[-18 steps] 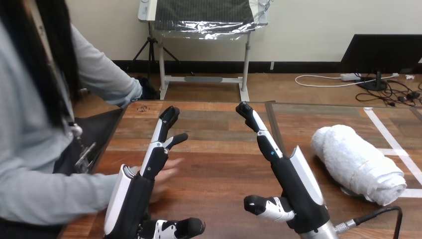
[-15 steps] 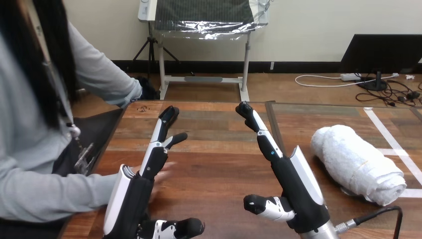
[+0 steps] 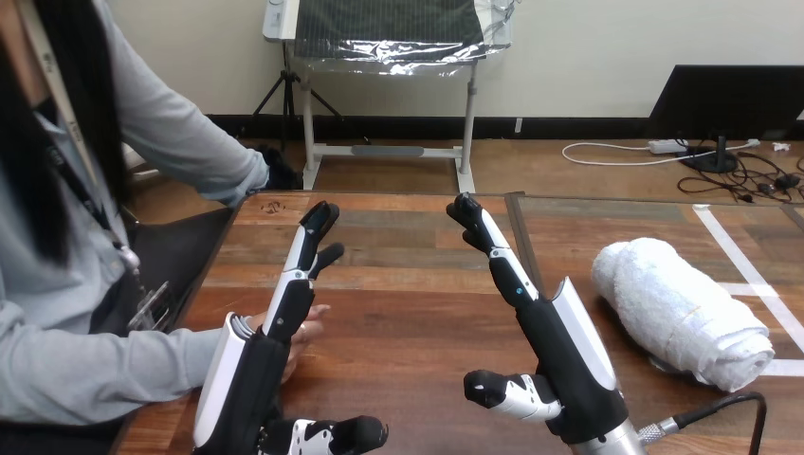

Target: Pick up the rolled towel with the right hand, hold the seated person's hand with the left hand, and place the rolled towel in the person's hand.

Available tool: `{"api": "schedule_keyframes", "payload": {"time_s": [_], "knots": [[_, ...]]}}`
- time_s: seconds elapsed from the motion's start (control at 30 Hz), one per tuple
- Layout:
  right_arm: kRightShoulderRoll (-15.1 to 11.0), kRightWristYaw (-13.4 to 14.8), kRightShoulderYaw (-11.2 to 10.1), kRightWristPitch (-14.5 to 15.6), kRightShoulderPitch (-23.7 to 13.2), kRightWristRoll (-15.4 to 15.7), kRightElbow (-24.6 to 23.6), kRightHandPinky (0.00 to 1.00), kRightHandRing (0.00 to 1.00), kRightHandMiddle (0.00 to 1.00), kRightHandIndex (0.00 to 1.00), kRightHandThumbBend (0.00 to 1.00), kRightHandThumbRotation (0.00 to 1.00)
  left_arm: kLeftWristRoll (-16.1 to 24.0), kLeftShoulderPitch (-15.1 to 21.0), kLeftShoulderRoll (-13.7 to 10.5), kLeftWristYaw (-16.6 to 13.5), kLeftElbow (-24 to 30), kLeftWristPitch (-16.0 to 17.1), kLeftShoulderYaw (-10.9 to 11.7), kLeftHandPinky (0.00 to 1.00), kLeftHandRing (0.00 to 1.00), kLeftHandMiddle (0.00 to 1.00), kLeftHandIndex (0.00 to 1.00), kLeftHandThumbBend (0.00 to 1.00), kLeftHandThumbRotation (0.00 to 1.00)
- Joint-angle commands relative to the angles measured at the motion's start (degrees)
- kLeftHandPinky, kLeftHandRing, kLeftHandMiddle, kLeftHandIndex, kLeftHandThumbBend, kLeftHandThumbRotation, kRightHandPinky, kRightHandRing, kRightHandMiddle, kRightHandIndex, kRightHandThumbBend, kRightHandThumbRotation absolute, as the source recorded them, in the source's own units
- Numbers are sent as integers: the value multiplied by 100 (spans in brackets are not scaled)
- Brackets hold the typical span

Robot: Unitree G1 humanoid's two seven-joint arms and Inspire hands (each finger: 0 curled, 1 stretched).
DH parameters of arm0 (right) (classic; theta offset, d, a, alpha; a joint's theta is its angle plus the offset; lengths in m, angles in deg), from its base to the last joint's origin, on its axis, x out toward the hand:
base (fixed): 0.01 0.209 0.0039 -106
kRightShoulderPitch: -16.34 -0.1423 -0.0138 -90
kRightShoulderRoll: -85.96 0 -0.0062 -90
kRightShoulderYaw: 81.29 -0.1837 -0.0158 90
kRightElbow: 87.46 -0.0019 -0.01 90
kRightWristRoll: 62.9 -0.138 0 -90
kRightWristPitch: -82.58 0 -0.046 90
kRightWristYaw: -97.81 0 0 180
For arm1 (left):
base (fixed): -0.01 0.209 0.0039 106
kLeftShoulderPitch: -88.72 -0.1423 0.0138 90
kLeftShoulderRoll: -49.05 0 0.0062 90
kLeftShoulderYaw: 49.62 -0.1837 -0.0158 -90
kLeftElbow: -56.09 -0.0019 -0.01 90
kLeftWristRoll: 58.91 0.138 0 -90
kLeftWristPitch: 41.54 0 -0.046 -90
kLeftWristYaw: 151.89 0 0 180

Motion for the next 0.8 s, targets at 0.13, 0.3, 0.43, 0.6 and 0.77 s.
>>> {"api": "schedule_keyframes", "payload": {"time_s": [0.13, 0.3, 0.43, 0.6, 0.77], "knots": [[86, -67, -150, -137, -198, -194, -113, 94, 97, 97, 100, 89, 97, -114, 175, 78, 81, 75, 125, 165, 92, 99, 100, 100, 100, 78], [96, -99, -158, -143, -206, -219, -91, 94, 98, 97, 100, 90, 97, -137, 181, 87, 117, 58, 138, 190, 92, 99, 100, 100, 100, 78], [105, -144, -168, -124, -200, -252, -95, 95, 98, 97, 100, 90, 97, -119, 169, 108, 119, 63, 132, 234, 92, 98, 100, 100, 100, 78], [112, -229, -172, -110, -196, -320, -98, 95, 98, 97, 100, 91, 97, -106, 160, 90, 161, 83, 121, 252, 92, 98, 100, 100, 100, 79], [122, -284, -189, -123, -175, -364, -118, 95, 98, 97, 100, 91, 97, -147, 151, 73, 213, 89, 137, 237, 92, 98, 100, 100, 100, 78]]}}
